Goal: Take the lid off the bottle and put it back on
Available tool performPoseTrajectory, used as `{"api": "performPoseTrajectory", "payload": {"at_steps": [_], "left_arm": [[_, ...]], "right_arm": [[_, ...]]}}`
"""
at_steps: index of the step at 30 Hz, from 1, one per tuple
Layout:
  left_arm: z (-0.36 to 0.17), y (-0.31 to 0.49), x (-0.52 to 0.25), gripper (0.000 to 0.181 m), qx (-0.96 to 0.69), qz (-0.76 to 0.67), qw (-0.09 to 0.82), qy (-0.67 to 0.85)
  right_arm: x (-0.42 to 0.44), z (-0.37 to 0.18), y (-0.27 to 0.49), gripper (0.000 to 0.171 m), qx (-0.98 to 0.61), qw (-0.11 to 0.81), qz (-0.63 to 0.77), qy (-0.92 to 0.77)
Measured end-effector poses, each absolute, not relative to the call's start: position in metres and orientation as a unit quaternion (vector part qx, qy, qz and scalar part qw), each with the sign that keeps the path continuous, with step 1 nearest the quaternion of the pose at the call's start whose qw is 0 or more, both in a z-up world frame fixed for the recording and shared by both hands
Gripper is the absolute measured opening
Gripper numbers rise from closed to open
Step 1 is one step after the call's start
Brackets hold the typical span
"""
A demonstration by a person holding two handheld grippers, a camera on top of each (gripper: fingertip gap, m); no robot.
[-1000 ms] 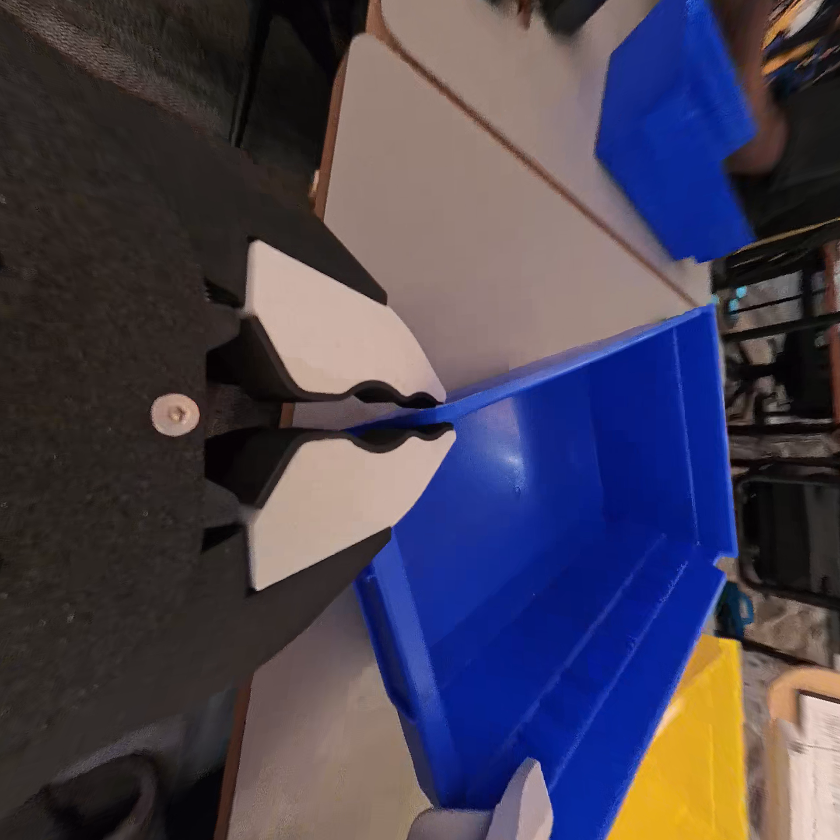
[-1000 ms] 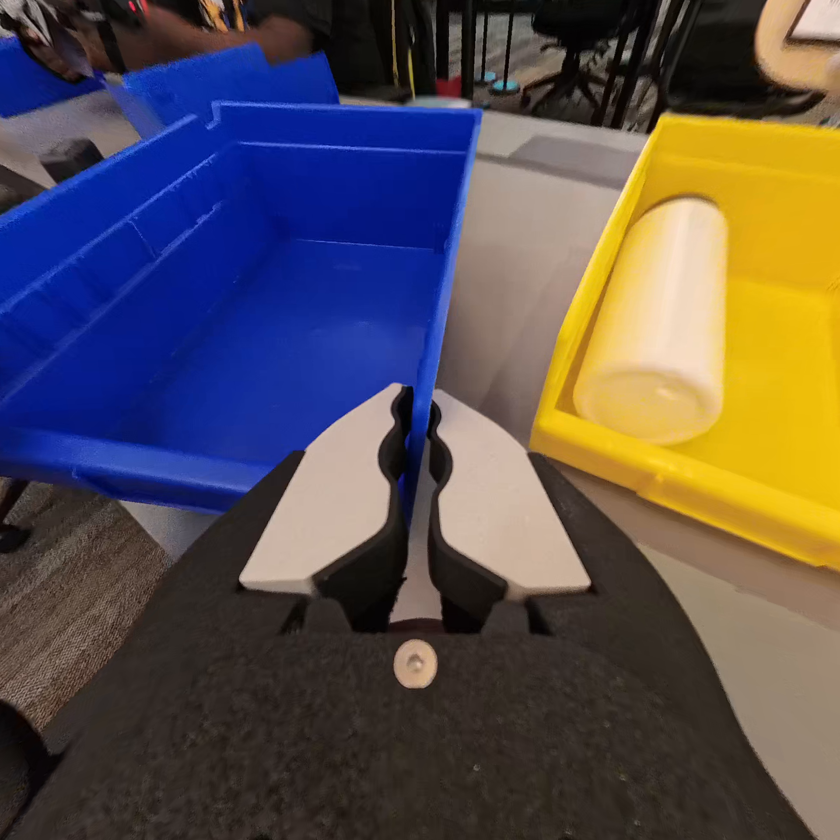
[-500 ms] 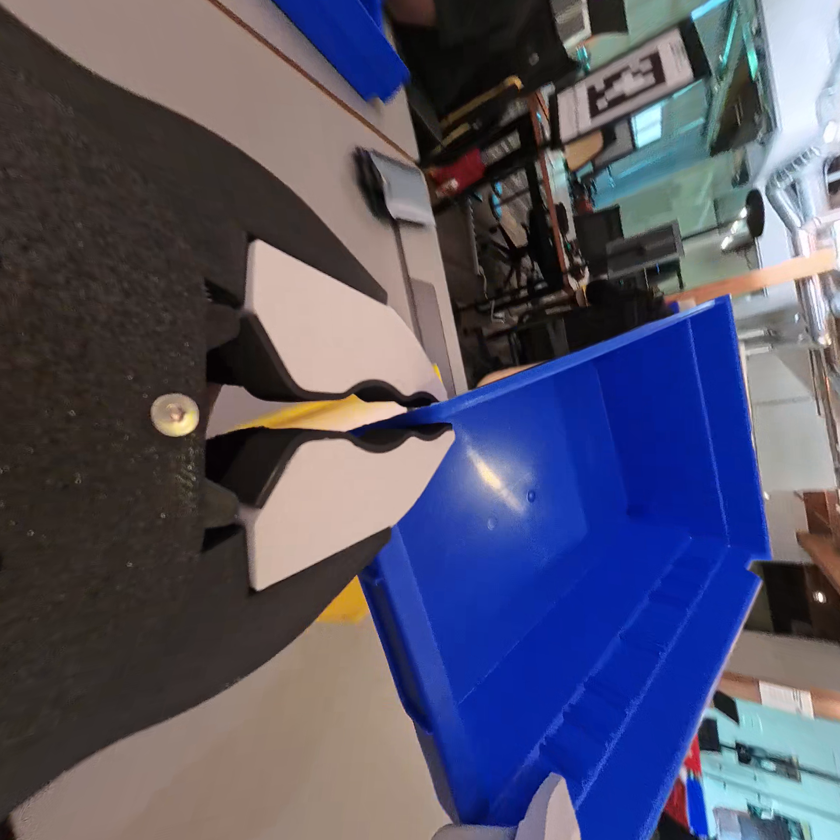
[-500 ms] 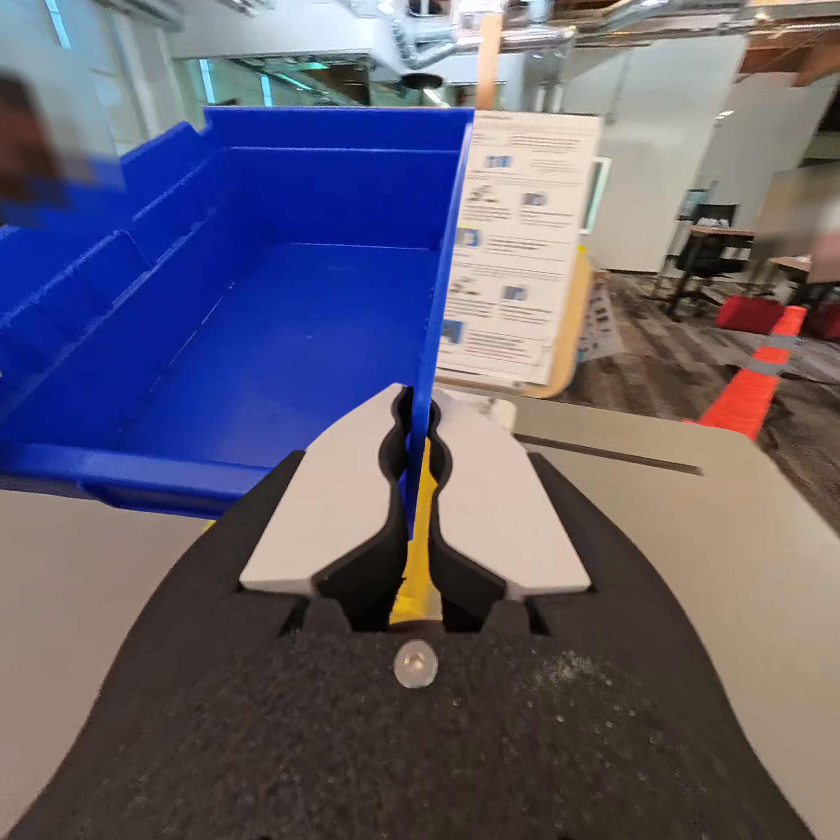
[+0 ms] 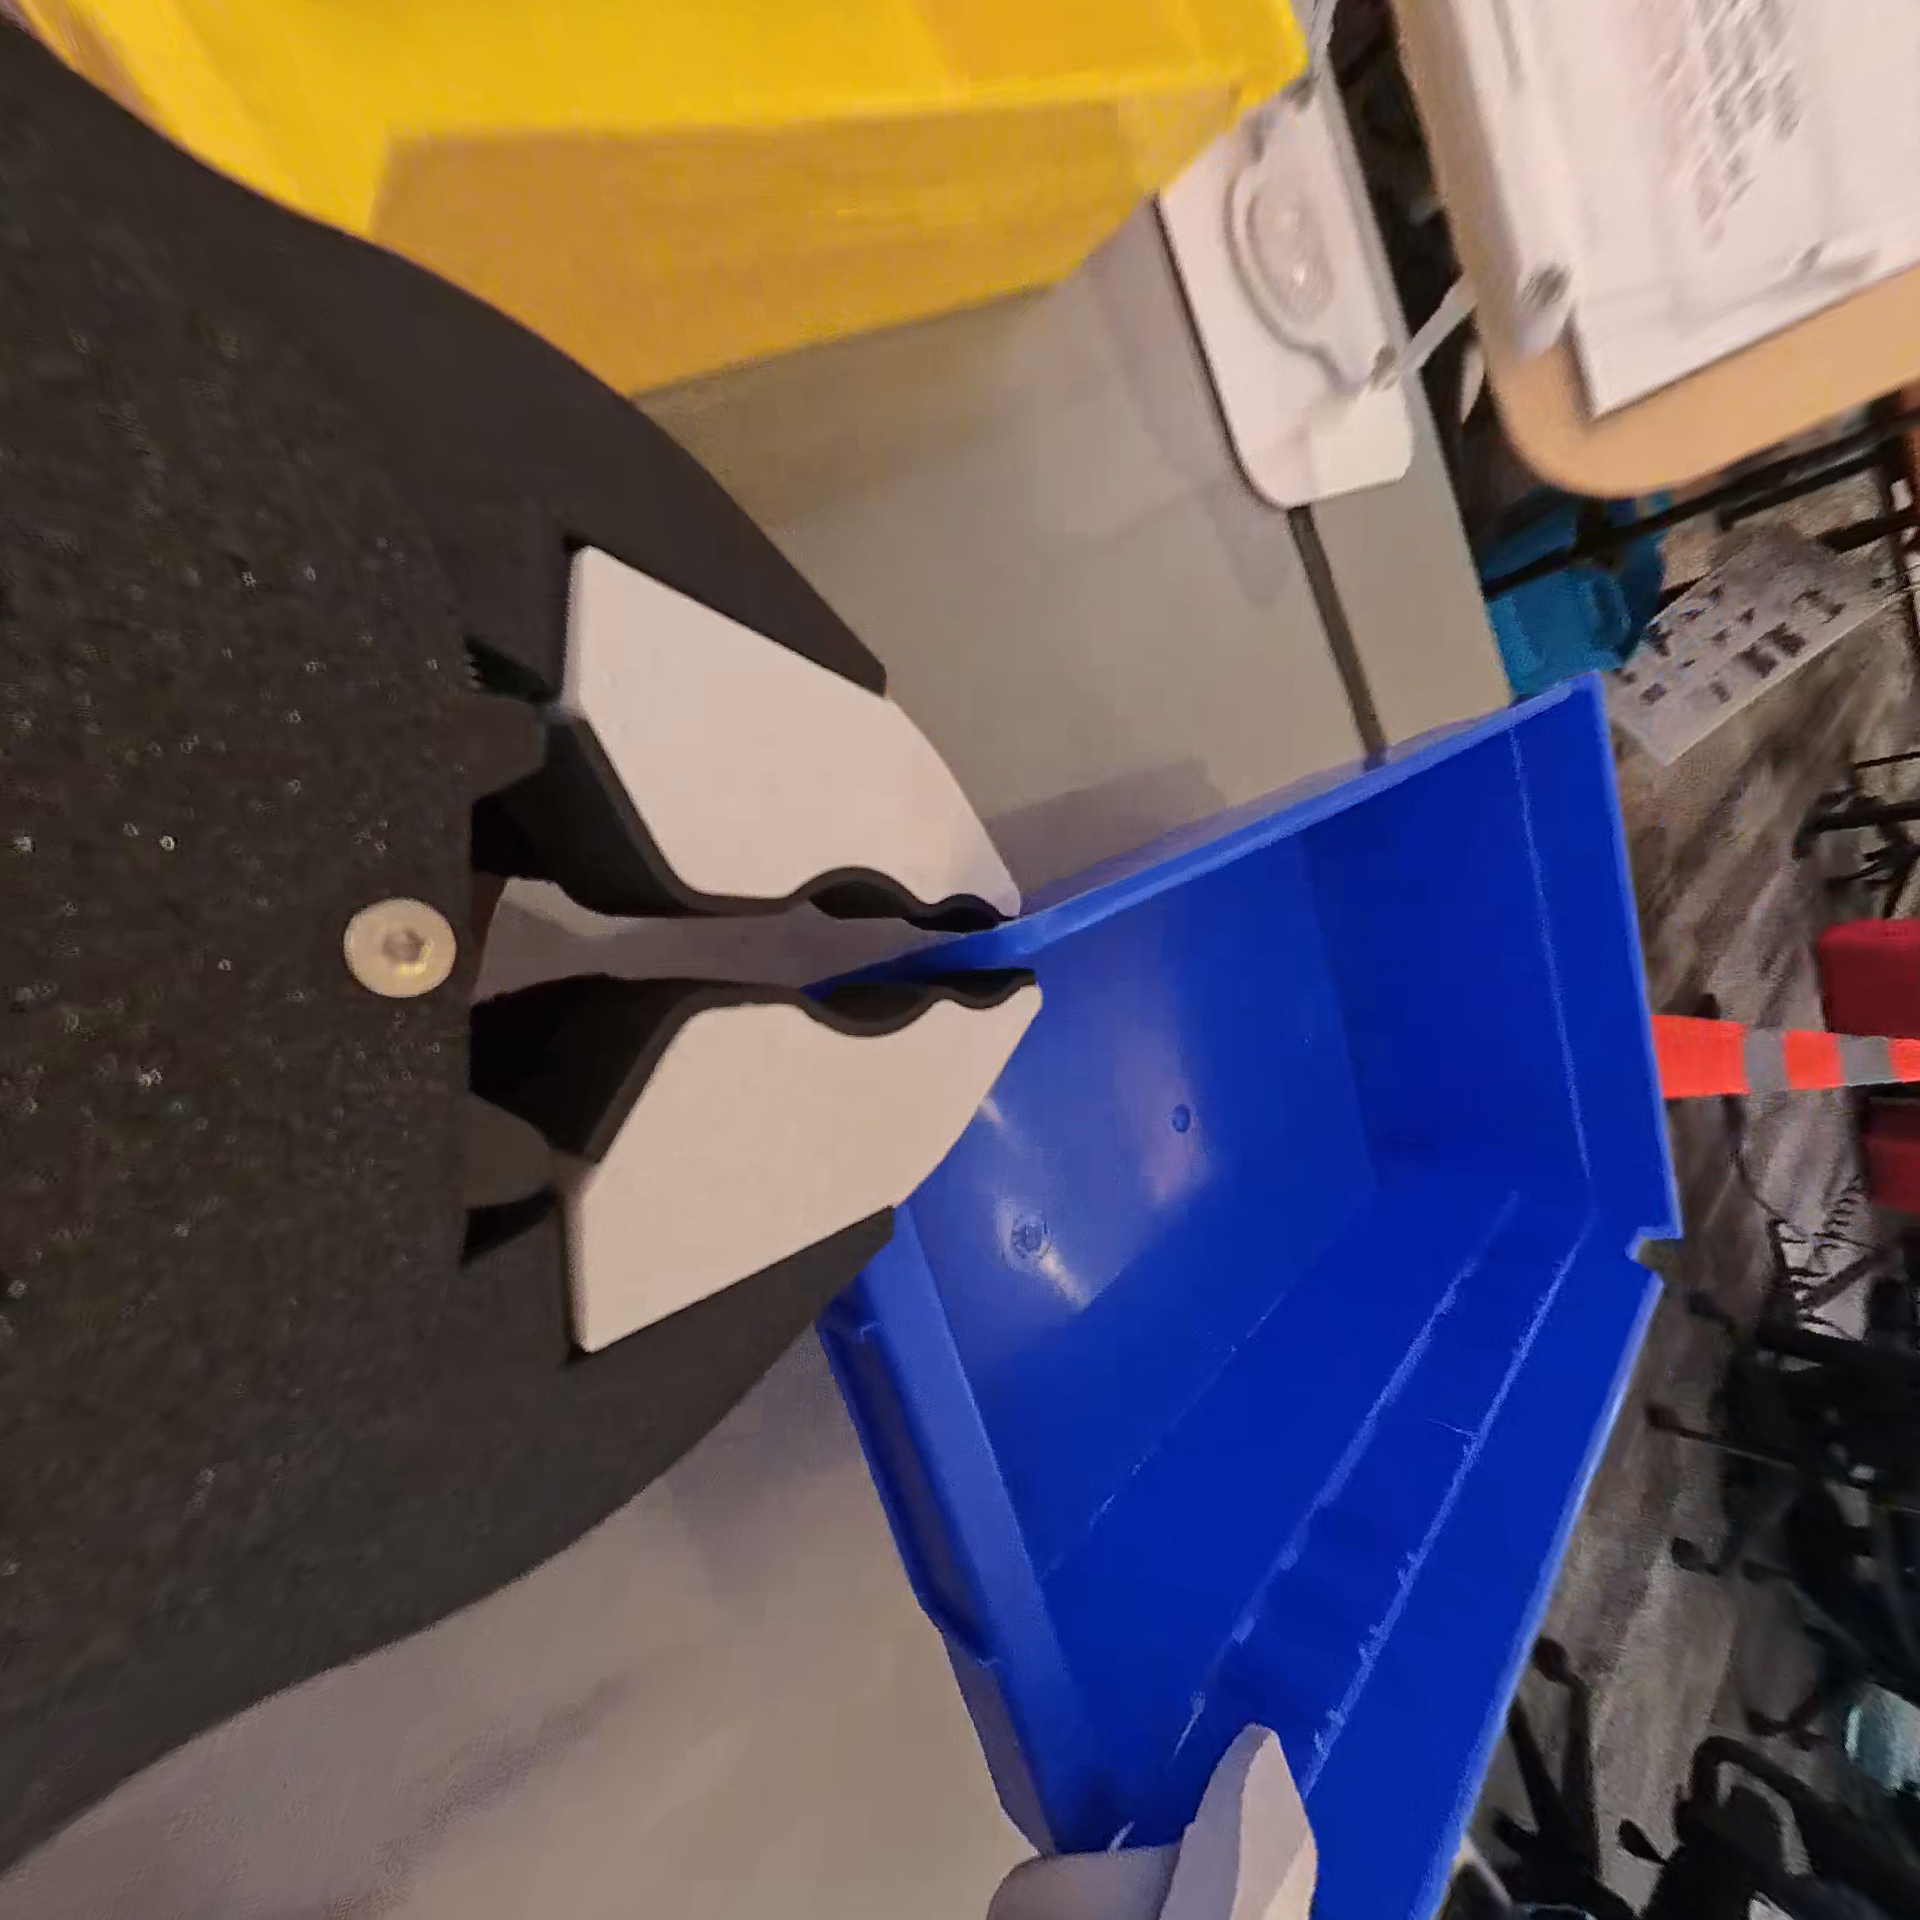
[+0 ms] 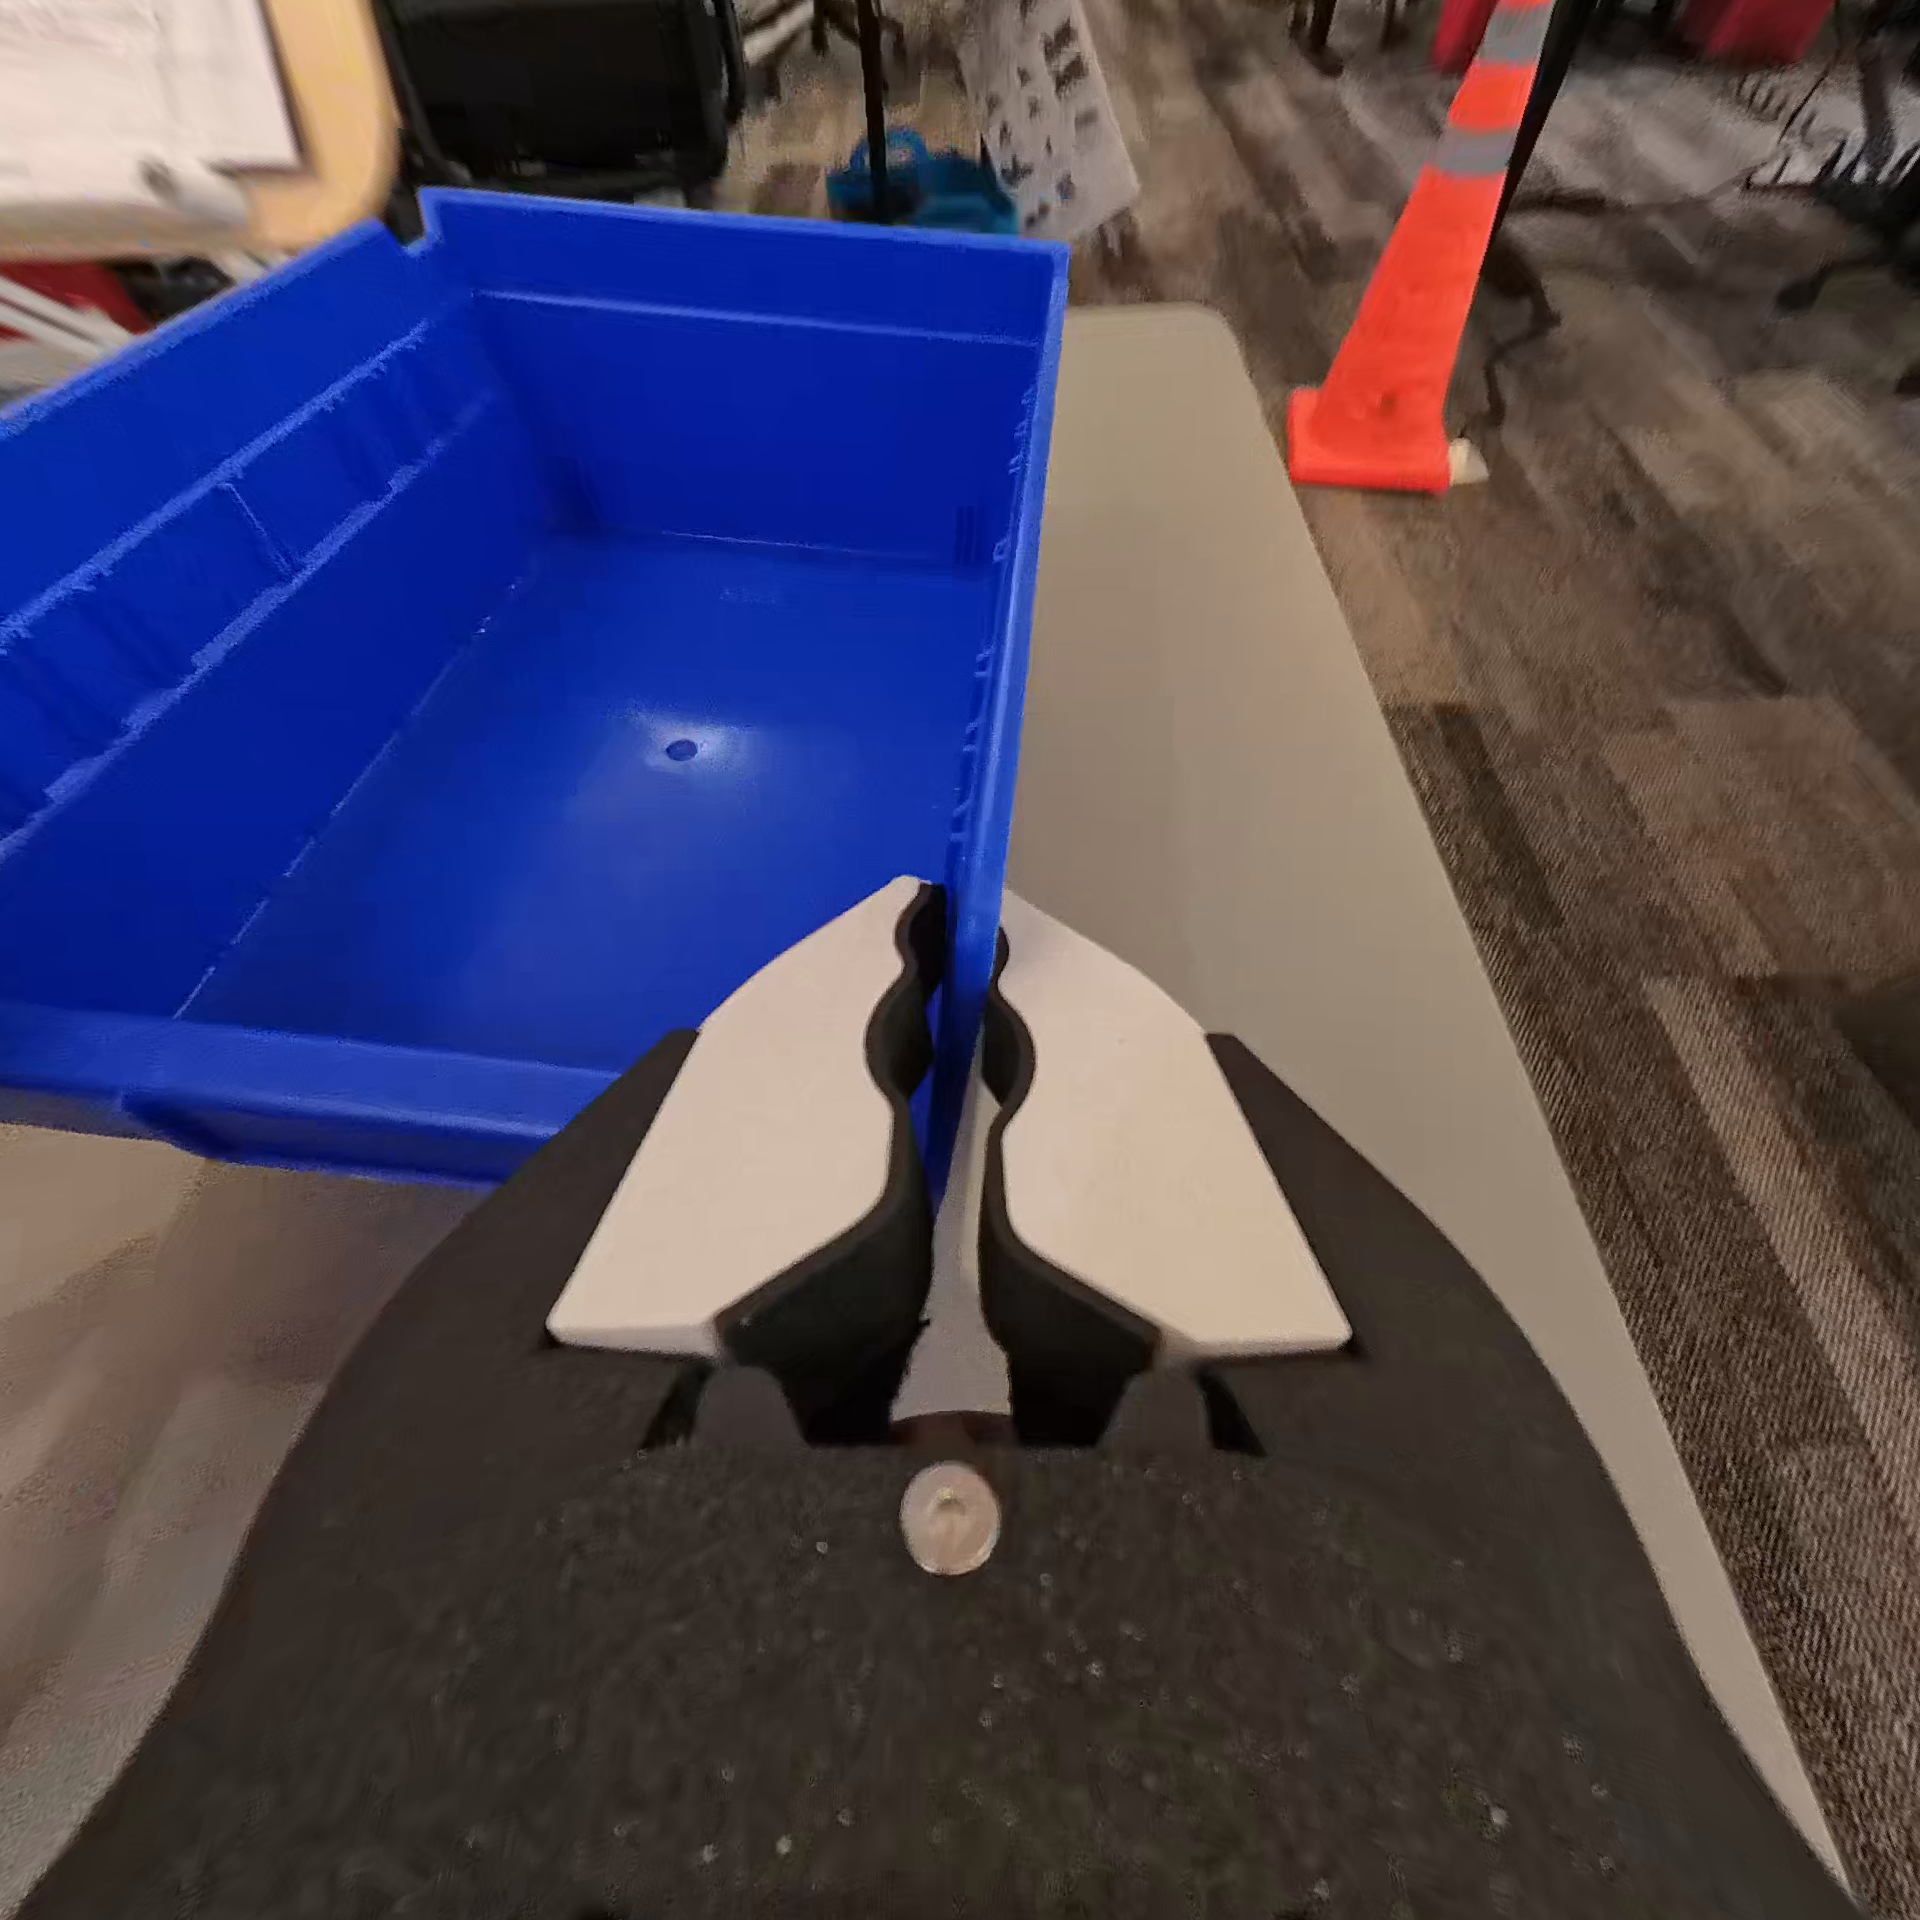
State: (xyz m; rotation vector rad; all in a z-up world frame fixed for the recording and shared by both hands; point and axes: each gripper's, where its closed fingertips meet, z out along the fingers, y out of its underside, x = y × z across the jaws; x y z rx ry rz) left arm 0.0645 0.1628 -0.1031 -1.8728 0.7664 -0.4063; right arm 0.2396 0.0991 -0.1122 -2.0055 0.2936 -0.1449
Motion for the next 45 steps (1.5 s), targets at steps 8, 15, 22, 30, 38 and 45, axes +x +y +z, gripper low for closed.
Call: {"api": "performPoseTrajectory", "payload": {"at_steps": [8, 15, 22, 30, 38, 45], "left_arm": [[-0.163, 0.143, 0.086, 0.013, -0.783, -0.189, 0.466, 0.365], [-0.100, 0.119, 0.015, 0.050, -0.756, -0.298, 0.460, 0.358], [-0.057, 0.176, -0.190, 0.061, -0.771, -0.218, 0.555, 0.225], [-0.123, 0.220, -0.286, 0.057, -0.829, -0.115, 0.521, 0.167], [-0.154, 0.251, -0.289, 0.006, -0.861, -0.106, 0.467, 0.169], [-0.108, 0.271, -0.372, 0.003, -0.826, -0.067, 0.545, 0.128]], "right_arm": [[0.267, -0.171, 0.095, 0.004, -0.862, 0.480, -0.023, 0.162], [0.274, -0.130, 0.081, 0.029, -0.842, 0.514, -0.079, 0.144], [0.166, -0.057, 0.113, 0.050, -0.811, 0.576, -0.102, -0.013], [-0.077, -0.112, 0.178, 0.074, -0.821, 0.550, 0.136, -0.073], [-0.100, -0.161, 0.217, 0.006, -0.863, 0.506, 0.017, 0.009], [-0.173, -0.118, 0.233, 0.004, -0.812, 0.583, -0.002, 0.008]]}}
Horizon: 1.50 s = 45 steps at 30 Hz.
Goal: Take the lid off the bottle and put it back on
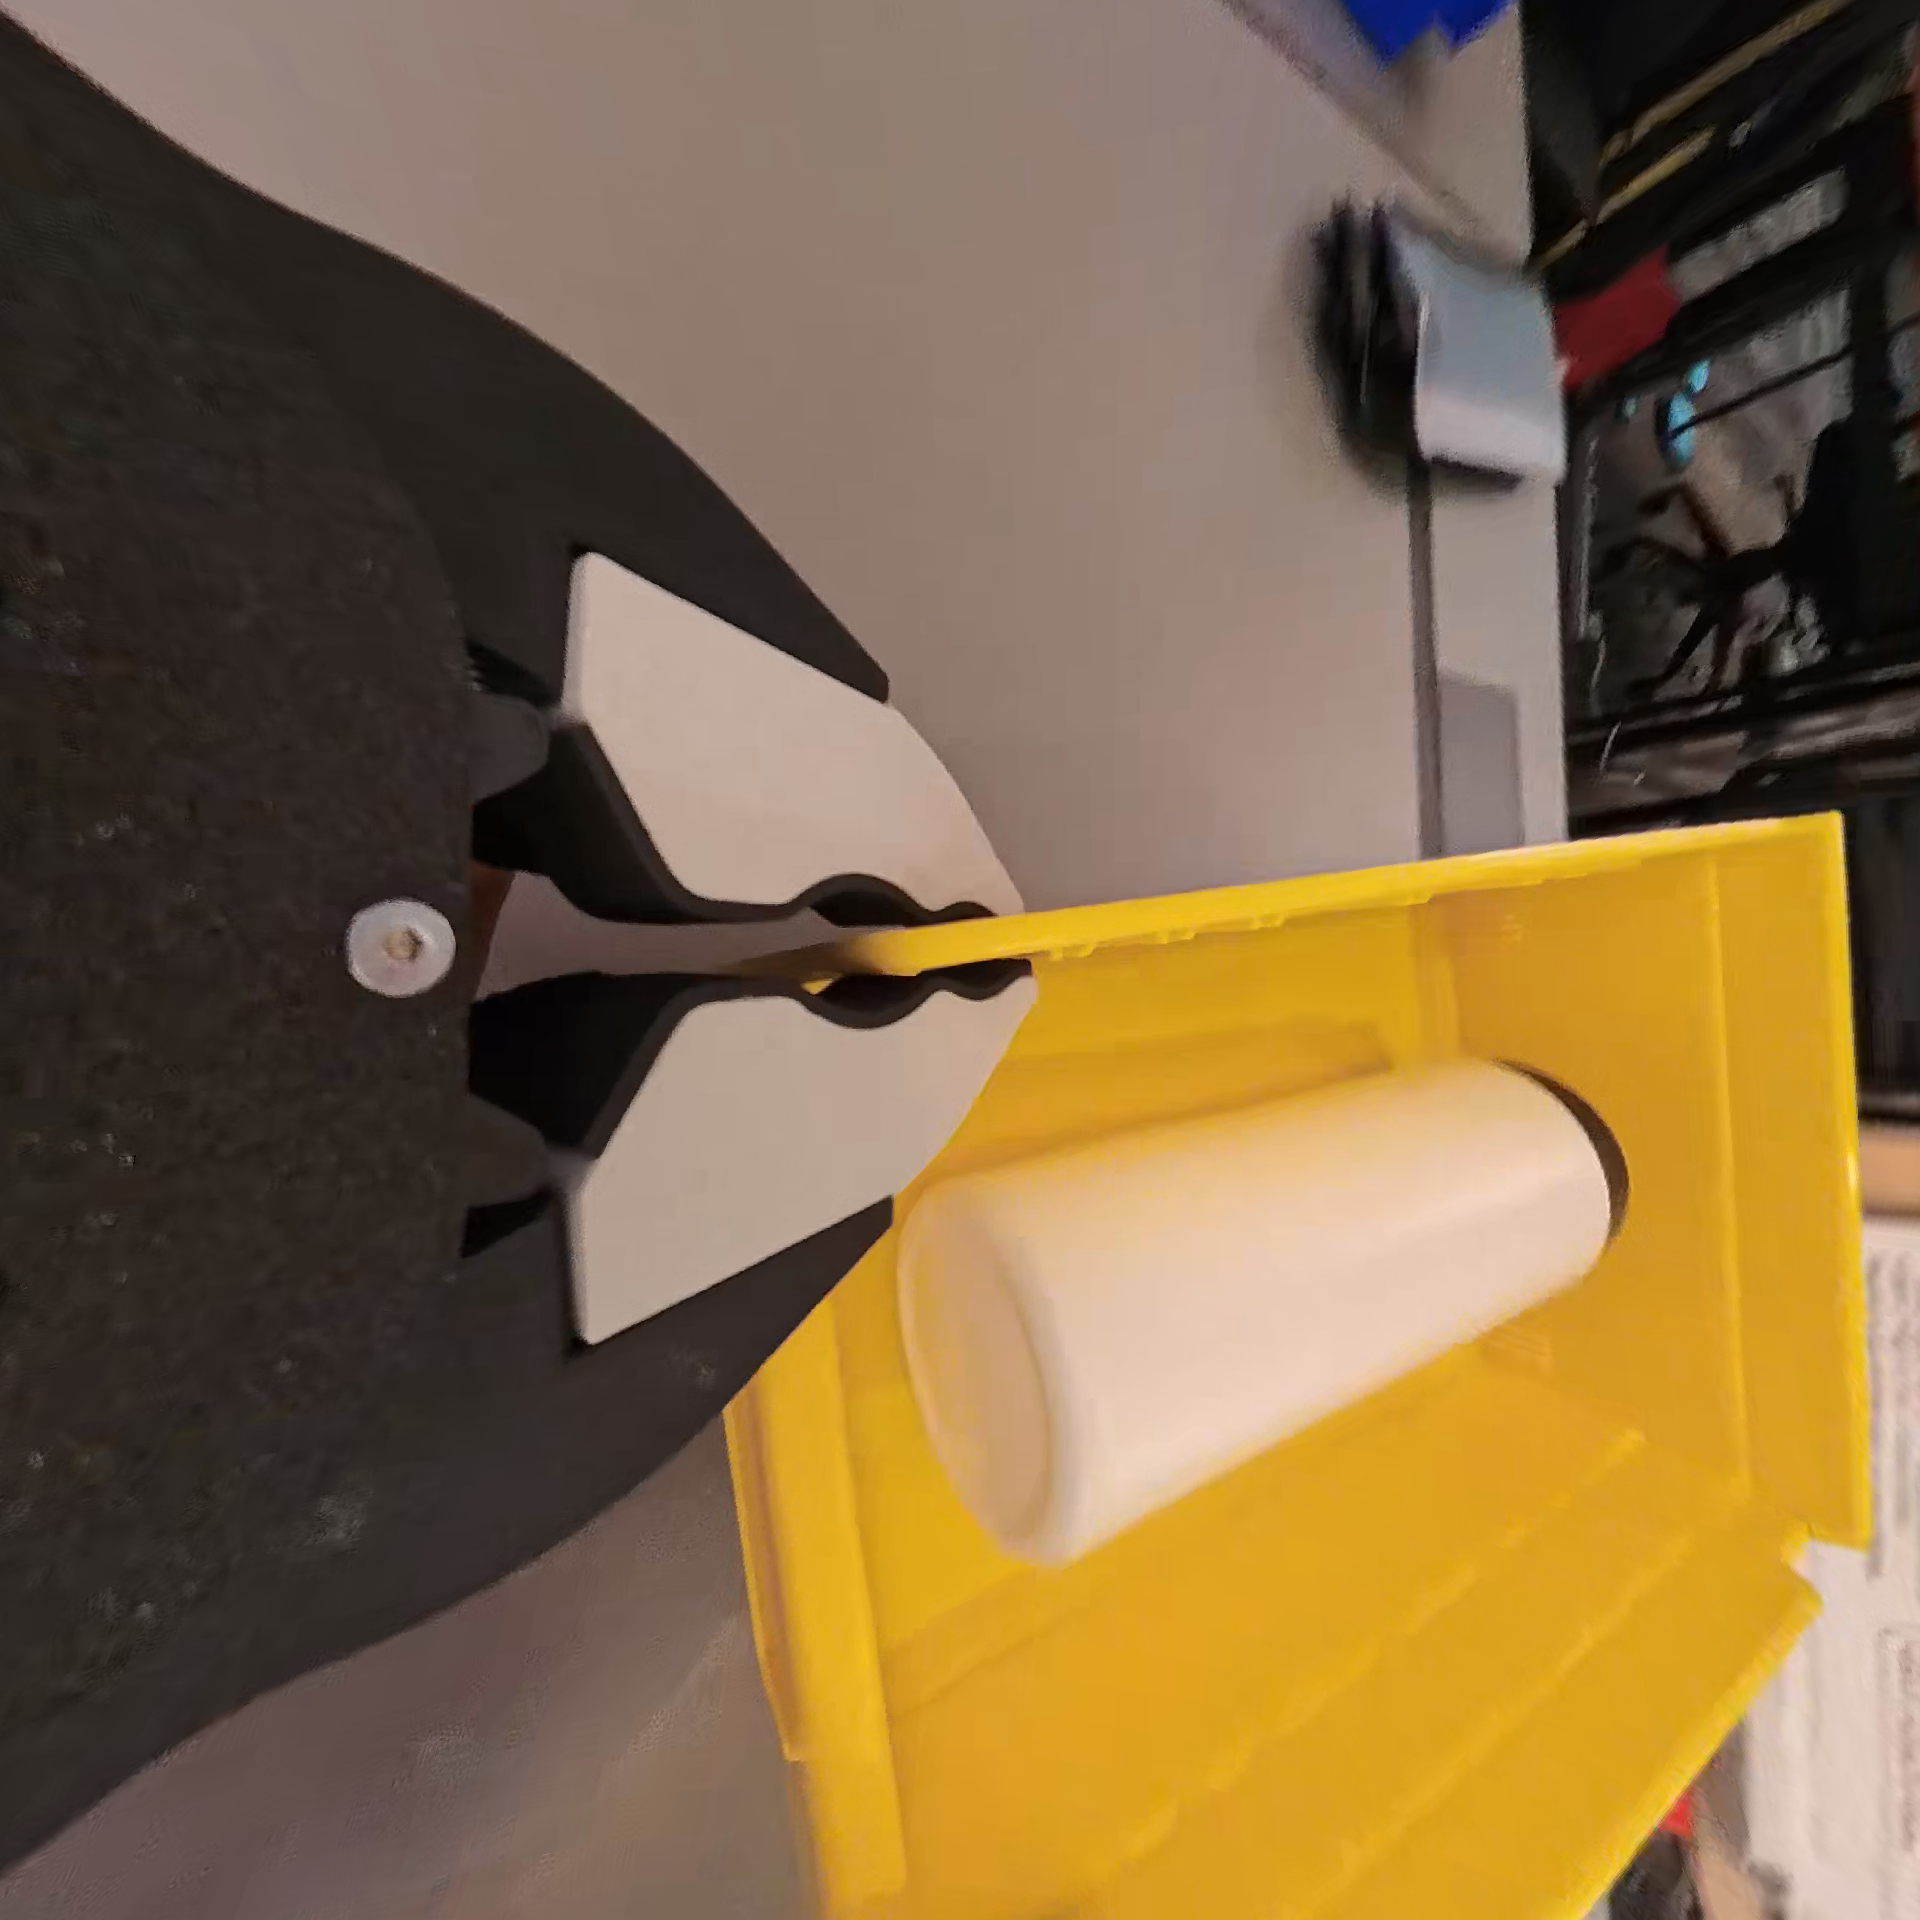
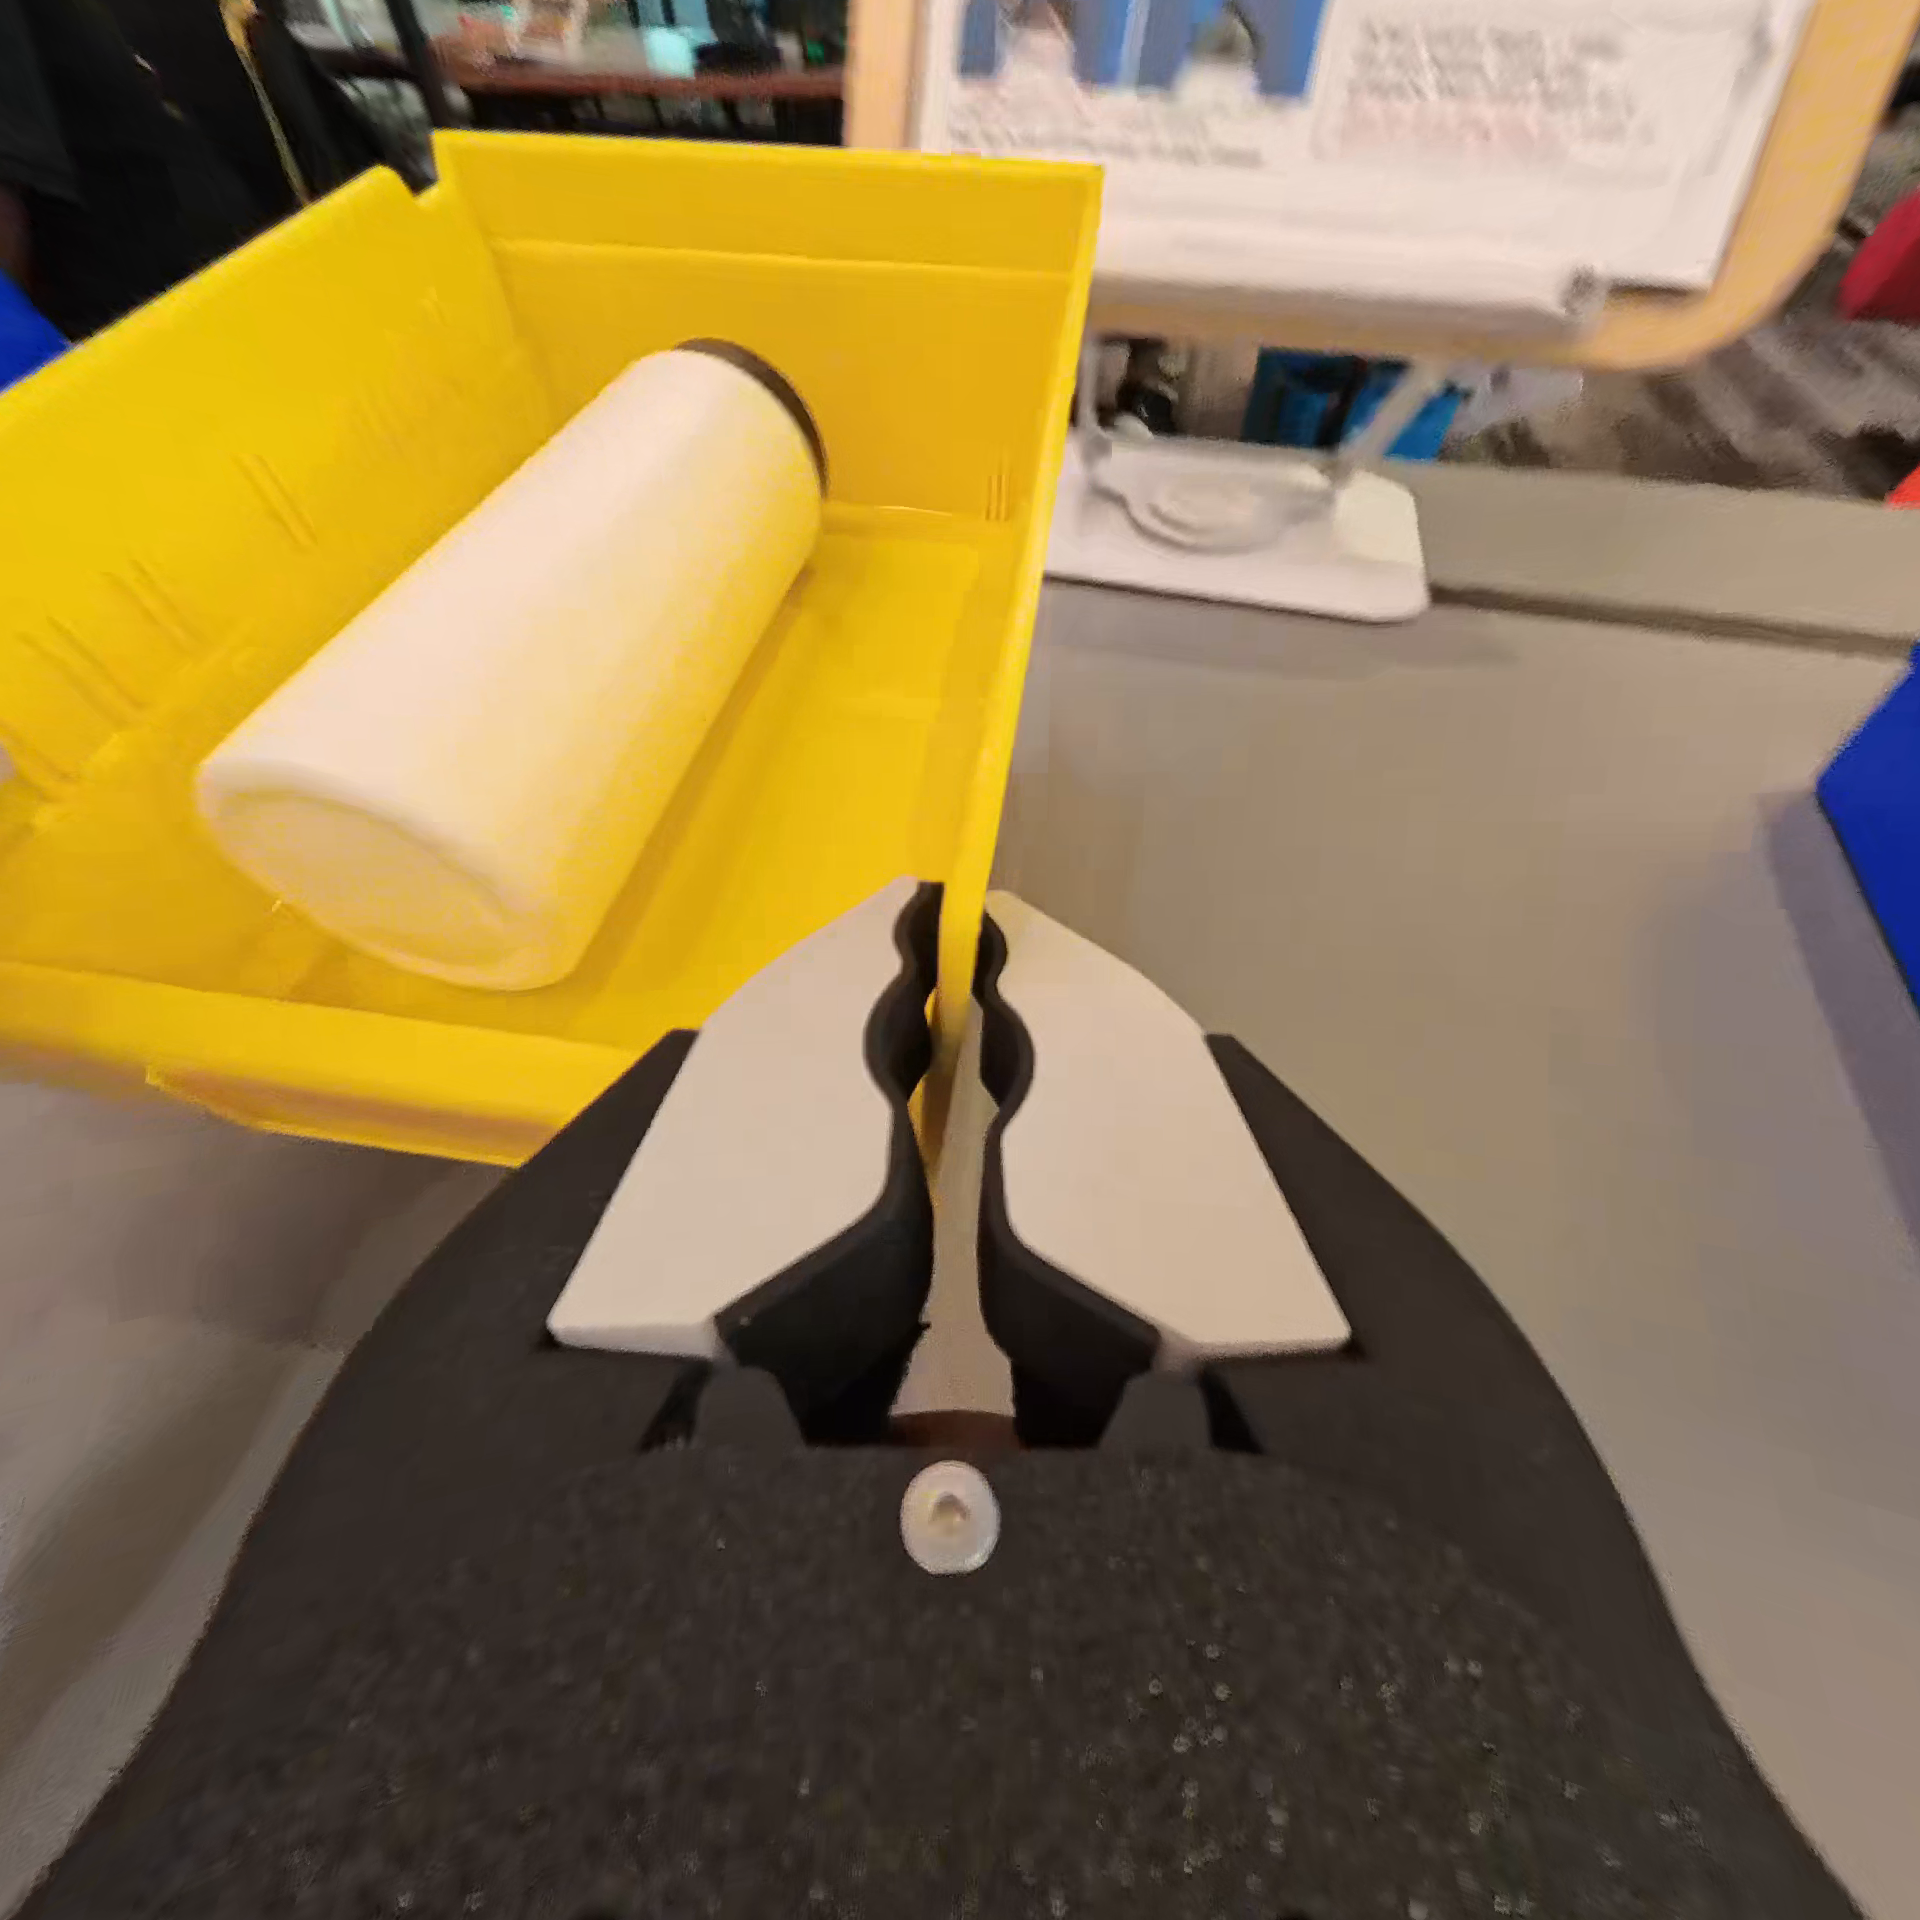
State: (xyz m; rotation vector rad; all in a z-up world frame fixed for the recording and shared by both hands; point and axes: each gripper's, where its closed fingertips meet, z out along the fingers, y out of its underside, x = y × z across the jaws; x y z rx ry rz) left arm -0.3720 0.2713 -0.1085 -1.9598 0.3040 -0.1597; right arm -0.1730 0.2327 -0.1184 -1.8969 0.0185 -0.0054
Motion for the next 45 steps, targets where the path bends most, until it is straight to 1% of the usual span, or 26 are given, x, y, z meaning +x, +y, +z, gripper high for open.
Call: {"api": "performPoseTrajectory", "payload": {"at_steps": [3, 8, 13, 15, 18, 20, 23, 24, 26, 28, 30, 31, 33, 35, 38, 40, 42, 45], "left_arm": [[-0.098, 0.280, -0.424, 0.002, -0.824, -0.066, 0.550, 0.117], [-0.116, 0.294, -0.490, 0.002, -0.832, -0.081, 0.535, 0.120], [-0.152, 0.308, -0.521, 0.002, -0.853, -0.084, 0.502, 0.116], [-0.154, 0.310, -0.523, 0.003, -0.847, -0.113, 0.509, 0.105], [-0.151, 0.309, -0.527, 0.004, -0.845, -0.119, 0.515, 0.083], [-0.139, 0.306, -0.531, 0.026, -0.839, -0.100, 0.528, 0.077], [-0.099, 0.293, -0.537, 0.041, -0.806, -0.096, 0.580, 0.058], [-0.085, 0.287, -0.537, 0.045, -0.793, -0.104, 0.598, 0.048], [-0.062, 0.272, -0.530, 0.050, -0.765, -0.143, 0.627, 0.038], [-0.039, 0.252, -0.503, 0.051, -0.722, -0.236, 0.650, 0.040], [-0.025, 0.227, -0.466, 0.053, -0.692, -0.332, 0.639, 0.052], [-0.026, 0.217, -0.448, 0.056, -0.691, -0.355, 0.627, 0.062], [-0.038, 0.200, -0.417, 0.060, -0.705, -0.367, 0.601, 0.082], [-0.062, 0.188, -0.392, 0.061, -0.729, -0.355, 0.576, 0.108], [-0.095, 0.178, -0.362, 0.060, -0.745, -0.353, 0.553, 0.118], [-0.104, 0.176, -0.344, 0.066, -0.760, -0.367, 0.521, 0.129], [-0.107, 0.177, -0.338, 0.065, -0.763, -0.348, 0.524, 0.150], [-0.110, 0.184, -0.346, 0.064, -0.763, -0.279, 0.556, 0.174]], "right_arm": [[-0.225, -0.108, 0.247, 0.005, -0.811, 0.585, 0.013, -0.009], [-0.297, -0.118, 0.259, 0.006, -0.818, 0.575, 0.017, -0.027], [-0.335, -0.155, 0.261, 0.010, -0.841, 0.539, 0.036, -0.041], [-0.341, -0.159, 0.261, 0.013, -0.828, 0.556, 0.045, -0.050], [-0.346, -0.158, 0.258, 0.016, -0.825, 0.556, 0.072, -0.069], [-0.345, -0.150, 0.252, 0.017, -0.818, 0.561, 0.099, -0.084], [-0.338, -0.133, 0.232, 0.027, -0.804, 0.558, 0.150, -0.139], [-0.330, -0.128, 0.223, 0.028, -0.800, 0.557, 0.157, -0.157], [-0.304, -0.115, 0.207, 0.034, -0.791, 0.561, 0.158, -0.187], [-0.267, -0.101, 0.190, 0.036, -0.785, 0.567, 0.160, -0.193], [-0.218, -0.089, 0.173, 0.038, -0.783, 0.573, 0.156, -0.182], [-0.188, -0.084, 0.164, 0.041, -0.780, 0.584, 0.145, -0.170], [-0.120, -0.075, 0.147, 0.042, -0.775, 0.608, 0.104, -0.138], [-0.048, -0.073, 0.130, 0.043, -0.773, 0.625, 0.055, -0.092], [0.057, -0.083, 0.100, 0.048, -0.764, 0.643, -0.044, -0.036], [0.107, -0.090, 0.086, 0.049, -0.768, 0.636, -0.083, -0.011], [0.145, -0.098, 0.079, 0.050, -0.775, 0.624, -0.088, 0.039], [0.167, -0.109, 0.082, 0.051, -0.777, 0.621, -0.029, 0.101]]}}
